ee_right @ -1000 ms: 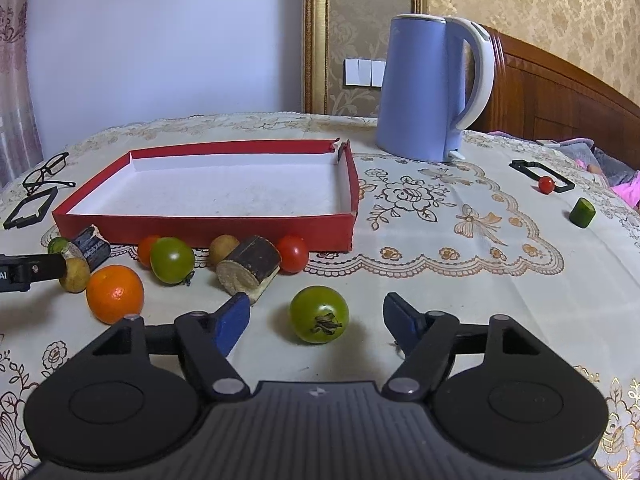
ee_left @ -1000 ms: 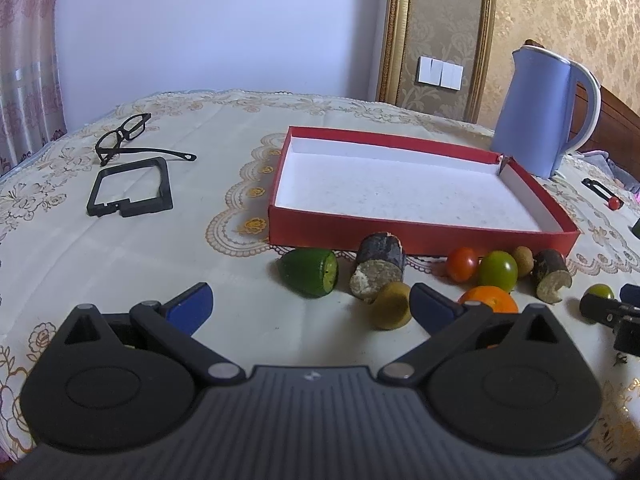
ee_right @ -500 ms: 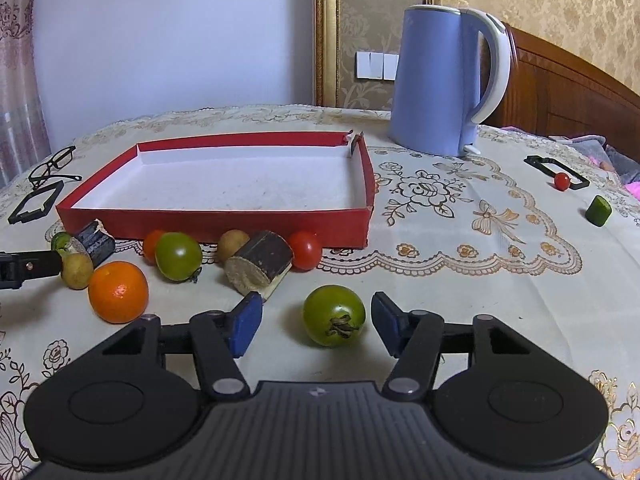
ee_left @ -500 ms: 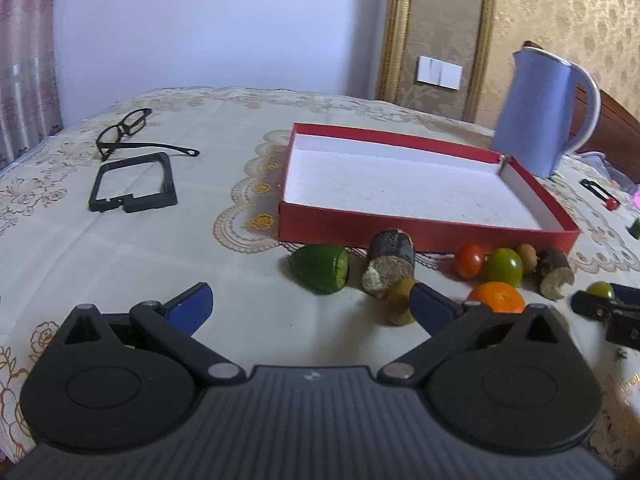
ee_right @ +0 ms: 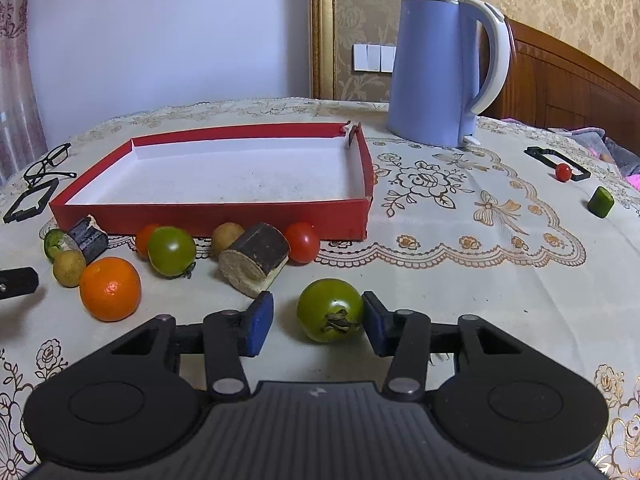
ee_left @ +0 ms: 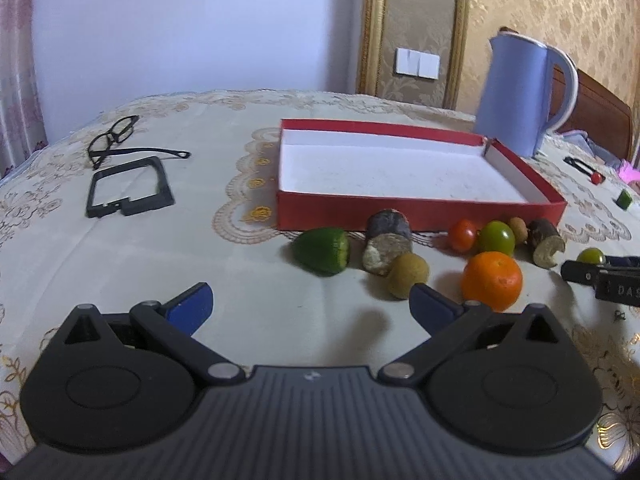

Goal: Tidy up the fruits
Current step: 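Close the right gripper around the large green tomato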

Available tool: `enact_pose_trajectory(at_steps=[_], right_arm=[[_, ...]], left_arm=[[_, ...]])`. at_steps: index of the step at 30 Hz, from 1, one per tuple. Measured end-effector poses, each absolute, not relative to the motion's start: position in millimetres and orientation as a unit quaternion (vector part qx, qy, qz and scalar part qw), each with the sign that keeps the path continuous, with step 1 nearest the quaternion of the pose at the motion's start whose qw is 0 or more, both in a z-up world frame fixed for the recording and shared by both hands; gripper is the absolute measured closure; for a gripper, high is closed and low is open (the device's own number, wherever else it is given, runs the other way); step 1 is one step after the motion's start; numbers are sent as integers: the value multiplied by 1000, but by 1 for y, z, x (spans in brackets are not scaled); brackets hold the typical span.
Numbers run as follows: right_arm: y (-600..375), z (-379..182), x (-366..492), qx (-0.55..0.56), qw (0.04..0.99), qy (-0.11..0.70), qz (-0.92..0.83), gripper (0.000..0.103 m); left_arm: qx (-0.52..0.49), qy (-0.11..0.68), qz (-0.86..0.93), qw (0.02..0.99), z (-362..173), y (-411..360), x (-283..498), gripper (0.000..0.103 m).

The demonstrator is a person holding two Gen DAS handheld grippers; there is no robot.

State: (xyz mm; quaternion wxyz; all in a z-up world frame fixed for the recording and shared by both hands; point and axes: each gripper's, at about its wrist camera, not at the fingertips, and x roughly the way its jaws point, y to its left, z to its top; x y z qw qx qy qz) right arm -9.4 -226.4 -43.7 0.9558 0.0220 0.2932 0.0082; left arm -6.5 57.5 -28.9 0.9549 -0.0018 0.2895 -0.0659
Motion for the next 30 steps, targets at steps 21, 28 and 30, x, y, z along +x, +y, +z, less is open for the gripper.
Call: enact_pose_trajectory(at_steps=[21, 28, 30], right_arm=[[-228, -44, -12, 20, 958, 287, -1, 70], [-230, -36, -16, 24, 963, 268, 2, 70], [-229, -23, -16, 20, 969, 246, 6, 70]], left_arm=[[4, 307, -61, 950, -38, 55, 7, 0], [0, 309, -65, 949, -39, 57, 9, 0], [0, 310, -65, 949, -39, 57, 9, 0]])
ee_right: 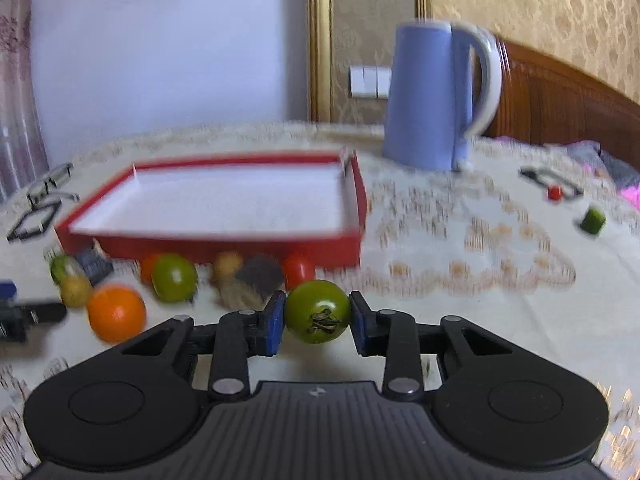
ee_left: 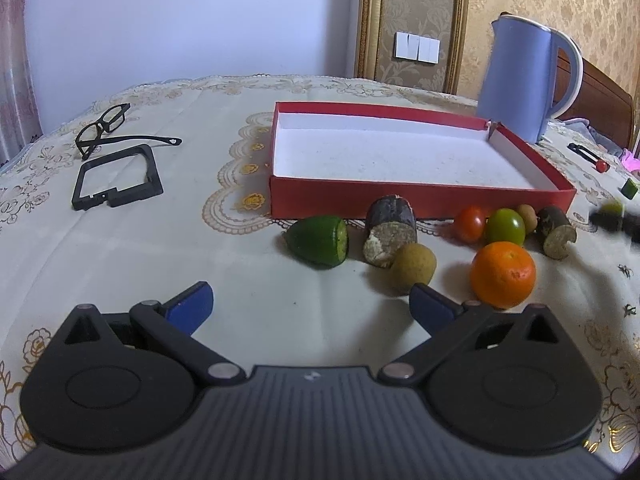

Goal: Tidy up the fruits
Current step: 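Close the right gripper around the large green tomato, then carry the green tomato over the red tray and open the right gripper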

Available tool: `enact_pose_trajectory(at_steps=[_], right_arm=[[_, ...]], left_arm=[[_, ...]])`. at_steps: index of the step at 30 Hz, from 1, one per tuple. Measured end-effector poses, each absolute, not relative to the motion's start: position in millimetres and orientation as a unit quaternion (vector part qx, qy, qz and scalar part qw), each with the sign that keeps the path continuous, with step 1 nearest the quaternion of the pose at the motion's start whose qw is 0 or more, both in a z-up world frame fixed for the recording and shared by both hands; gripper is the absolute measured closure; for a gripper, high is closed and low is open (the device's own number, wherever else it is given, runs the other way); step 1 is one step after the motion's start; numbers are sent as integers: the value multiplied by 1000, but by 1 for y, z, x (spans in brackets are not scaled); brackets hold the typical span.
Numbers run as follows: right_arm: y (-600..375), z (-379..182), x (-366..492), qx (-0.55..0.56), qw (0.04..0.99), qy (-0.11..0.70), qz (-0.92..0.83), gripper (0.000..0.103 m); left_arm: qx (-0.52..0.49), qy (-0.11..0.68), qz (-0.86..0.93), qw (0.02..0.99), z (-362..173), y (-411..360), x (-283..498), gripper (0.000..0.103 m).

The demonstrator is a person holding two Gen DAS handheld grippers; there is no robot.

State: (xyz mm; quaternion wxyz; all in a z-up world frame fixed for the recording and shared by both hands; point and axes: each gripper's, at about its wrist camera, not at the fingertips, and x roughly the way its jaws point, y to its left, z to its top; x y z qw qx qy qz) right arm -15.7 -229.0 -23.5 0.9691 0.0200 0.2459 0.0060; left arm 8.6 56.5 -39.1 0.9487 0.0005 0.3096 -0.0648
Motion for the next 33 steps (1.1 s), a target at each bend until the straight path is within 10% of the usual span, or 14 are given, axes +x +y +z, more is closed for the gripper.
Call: enact_pose_trajectory(at_steps=[21, 27, 33], right_arm=[[-201, -33, 135, -19, 951, 309, 9, 69], [-217, -17, 113, 1, 961, 274, 18, 34], [-259, -3, 47, 29, 975, 220, -16, 30]], left_arm=[[-17, 307, -76, 948, -39, 63, 9, 0], [-22, 298, -80, 951, -39, 64, 5, 0], [5, 276, -91, 957, -34, 47, -8, 0]])
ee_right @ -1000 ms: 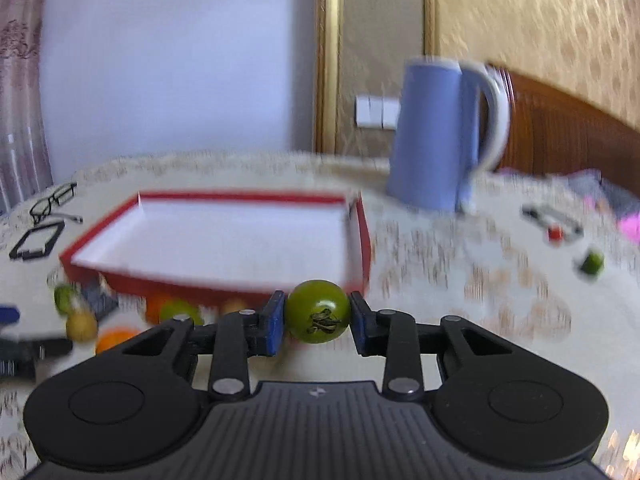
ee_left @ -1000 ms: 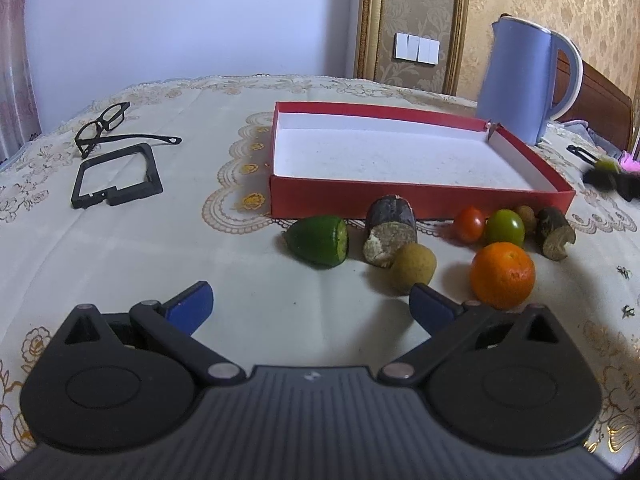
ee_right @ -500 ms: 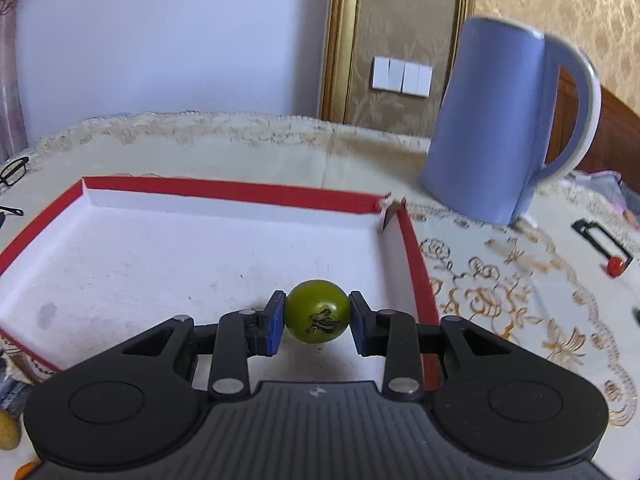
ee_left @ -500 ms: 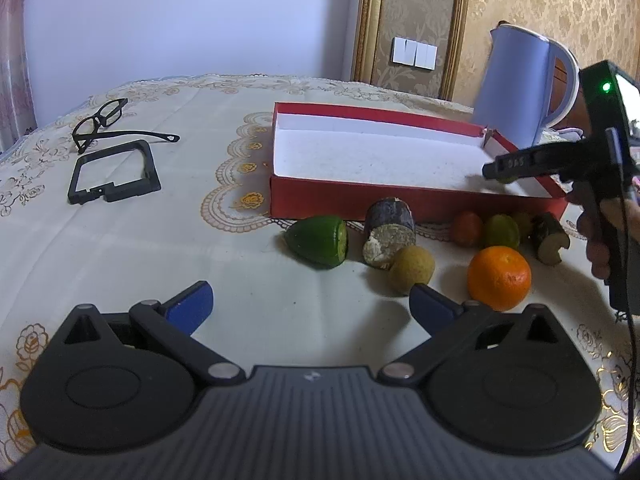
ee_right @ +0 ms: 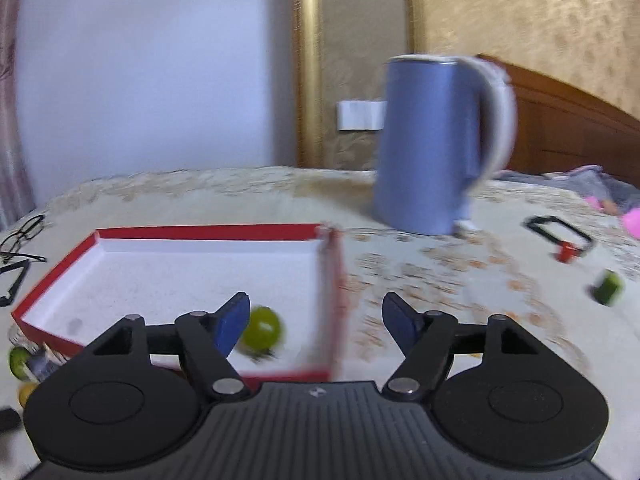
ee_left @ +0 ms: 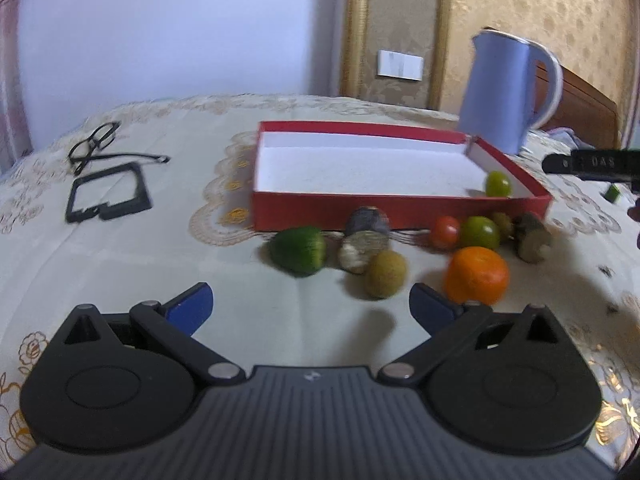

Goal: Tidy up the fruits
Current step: 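Carry the green tomato over the red tray and open the right gripper, then move the left gripper to the brown kiwi and grasp it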

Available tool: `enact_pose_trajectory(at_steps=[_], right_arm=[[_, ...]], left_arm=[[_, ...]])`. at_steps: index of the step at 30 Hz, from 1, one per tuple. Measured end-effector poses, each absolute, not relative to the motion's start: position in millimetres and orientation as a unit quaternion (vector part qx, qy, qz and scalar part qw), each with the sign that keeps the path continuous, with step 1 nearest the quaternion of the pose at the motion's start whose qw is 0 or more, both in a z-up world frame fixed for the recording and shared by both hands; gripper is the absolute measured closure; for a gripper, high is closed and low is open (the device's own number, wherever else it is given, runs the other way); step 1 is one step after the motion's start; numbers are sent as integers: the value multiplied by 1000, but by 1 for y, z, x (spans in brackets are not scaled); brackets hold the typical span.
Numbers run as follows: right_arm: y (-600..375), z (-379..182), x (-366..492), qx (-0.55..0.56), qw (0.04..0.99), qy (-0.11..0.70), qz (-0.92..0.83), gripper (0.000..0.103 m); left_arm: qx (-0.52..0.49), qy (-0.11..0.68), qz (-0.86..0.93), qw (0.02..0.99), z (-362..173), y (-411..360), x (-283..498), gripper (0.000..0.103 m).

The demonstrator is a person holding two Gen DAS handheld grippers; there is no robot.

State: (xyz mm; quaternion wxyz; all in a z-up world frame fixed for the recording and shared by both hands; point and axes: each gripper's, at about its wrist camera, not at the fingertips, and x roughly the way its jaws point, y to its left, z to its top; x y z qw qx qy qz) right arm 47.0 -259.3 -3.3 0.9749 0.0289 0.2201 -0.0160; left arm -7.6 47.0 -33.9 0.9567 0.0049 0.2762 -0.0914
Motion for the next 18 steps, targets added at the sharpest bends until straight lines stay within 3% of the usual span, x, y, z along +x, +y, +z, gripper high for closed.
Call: enact_pose_trajectory(at_steps=[10, 13, 15, 18], right_arm=[[-311, -41, 28, 93, 959, 254, -86, 30], [-313, -41, 28, 98, 961, 248, -74, 29], [-312, -41, 28, 100, 961, 249, -71, 22], [-315, -42, 28, 108, 958, 257, -69, 21]], left_arm=[[76, 225, -127, 963, -19, 2, -18, 0], [70, 230, -132, 962, -20, 0, -13, 6], [52, 241, -148, 958, -22, 6, -6, 11], [-5, 251, -184, 950, -23, 23, 0, 17]])
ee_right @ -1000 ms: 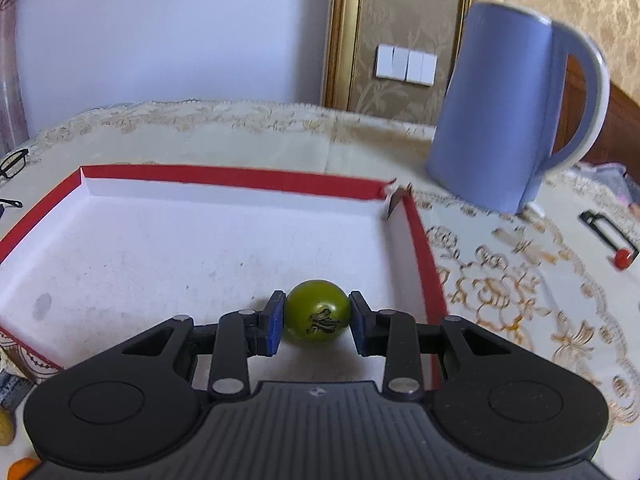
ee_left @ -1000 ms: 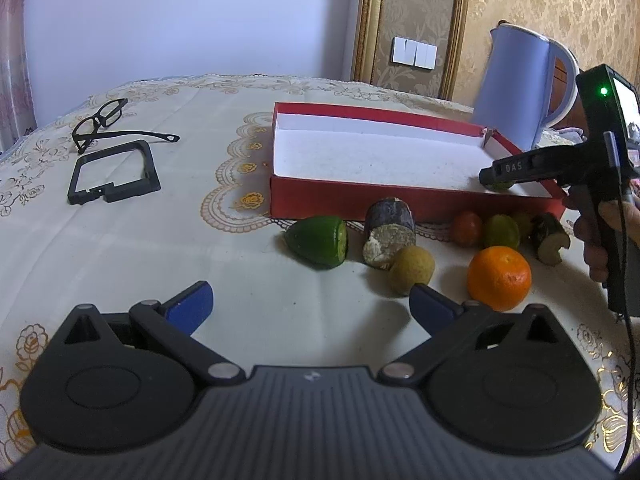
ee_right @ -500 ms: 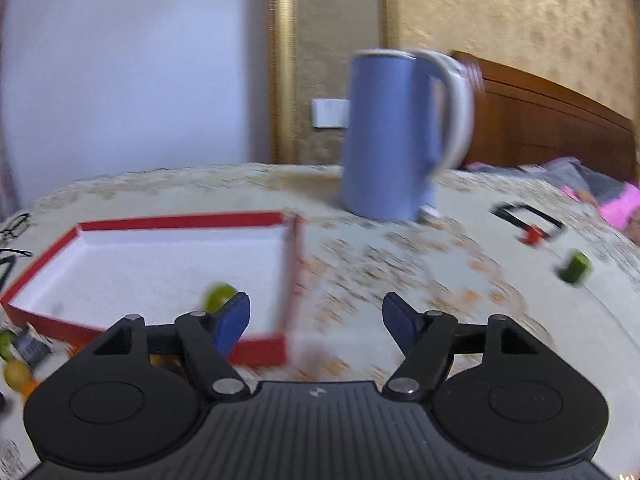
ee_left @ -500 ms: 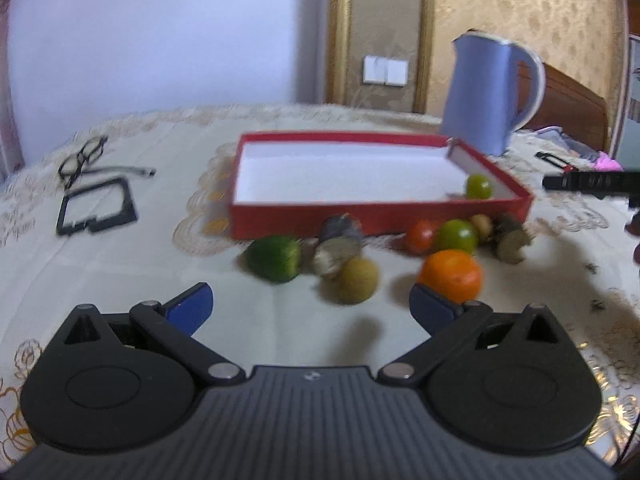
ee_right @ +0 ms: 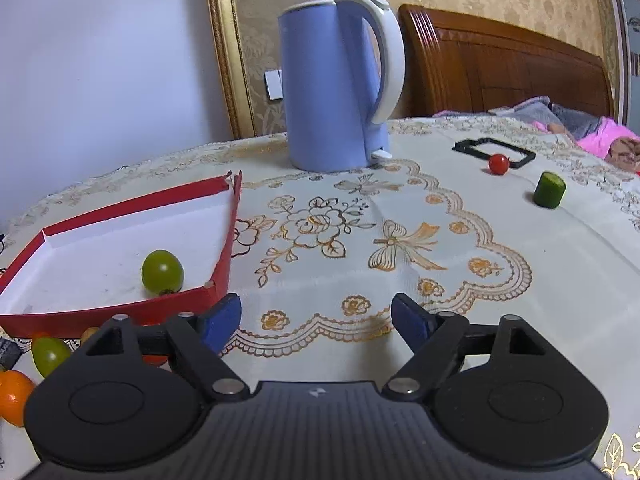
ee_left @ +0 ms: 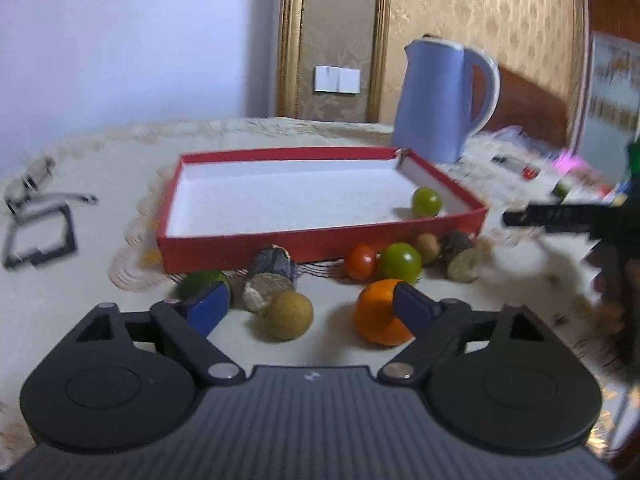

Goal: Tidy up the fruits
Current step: 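Move the left gripper to the brown kiwi and grasp it, then carry the kiwi into the red tray and open the left gripper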

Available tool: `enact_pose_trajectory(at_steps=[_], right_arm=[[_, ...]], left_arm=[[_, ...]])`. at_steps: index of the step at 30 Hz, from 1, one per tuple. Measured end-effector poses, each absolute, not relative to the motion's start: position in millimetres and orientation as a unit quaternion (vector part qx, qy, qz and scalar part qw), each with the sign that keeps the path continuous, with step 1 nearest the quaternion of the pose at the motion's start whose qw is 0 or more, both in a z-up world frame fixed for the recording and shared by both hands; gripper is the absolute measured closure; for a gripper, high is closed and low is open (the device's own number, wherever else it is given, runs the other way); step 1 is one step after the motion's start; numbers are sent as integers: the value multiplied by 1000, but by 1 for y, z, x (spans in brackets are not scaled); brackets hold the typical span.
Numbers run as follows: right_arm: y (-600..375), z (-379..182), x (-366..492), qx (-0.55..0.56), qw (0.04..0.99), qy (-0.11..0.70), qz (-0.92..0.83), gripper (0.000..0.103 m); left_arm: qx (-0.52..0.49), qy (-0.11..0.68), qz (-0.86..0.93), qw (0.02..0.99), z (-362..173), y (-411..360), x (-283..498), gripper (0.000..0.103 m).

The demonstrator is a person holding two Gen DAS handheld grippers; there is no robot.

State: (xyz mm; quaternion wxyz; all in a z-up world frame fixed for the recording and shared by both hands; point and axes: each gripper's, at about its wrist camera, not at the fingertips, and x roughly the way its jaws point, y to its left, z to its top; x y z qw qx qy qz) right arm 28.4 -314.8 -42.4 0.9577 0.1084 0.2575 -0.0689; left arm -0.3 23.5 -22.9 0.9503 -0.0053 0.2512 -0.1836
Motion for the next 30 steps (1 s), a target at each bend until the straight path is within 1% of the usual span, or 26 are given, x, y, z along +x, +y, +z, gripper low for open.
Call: enact_pose_trajectory(at_steps=[2, 4, 6, 7, 8, 10, 11, 13, 14, 23, 27, 30], right_arm=[[-317, -44, 31, 117, 955, 265, -68, 21], [-321, -46, 34, 127, 951, 274, -70, 21], [-323, -47, 34, 132, 950, 274, -71, 20], [-323, -47, 34, 132, 950, 273, -72, 20], [-323, -48, 34, 132, 950, 273, -72, 20], [-323, -48, 34, 132, 950, 274, -72, 20], [-323, -48, 34, 133, 950, 273, -73, 20], [-323, -48, 34, 133, 950, 274, -74, 20], [-323, -48, 34, 133, 949, 274, -74, 20], [-323, -48, 34, 131, 949, 276, -75, 18], [-323, -48, 34, 131, 949, 276, -75, 18], [-323, -48, 34, 131, 949, 276, -75, 18]], left_arm=[[-17, 244, -190, 951, -23, 32, -2, 17], [2, 238, -183, 954, -23, 33, -4, 19], [18, 247, -184, 951, -24, 31, -1, 31], [22, 258, -189, 947, -26, 29, 2, 35], [21, 263, -191, 945, -27, 29, 4, 39], [24, 259, -190, 947, -26, 27, 5, 42], [24, 261, -190, 946, -26, 27, 6, 47], [23, 275, -186, 943, -28, 27, 10, 68], [23, 285, -185, 940, -30, 27, 13, 75], [18, 281, -192, 940, -28, 27, 7, 75], [18, 244, -194, 950, -10, 24, -5, 75], [32, 225, -186, 956, 6, 19, 5, 75]])
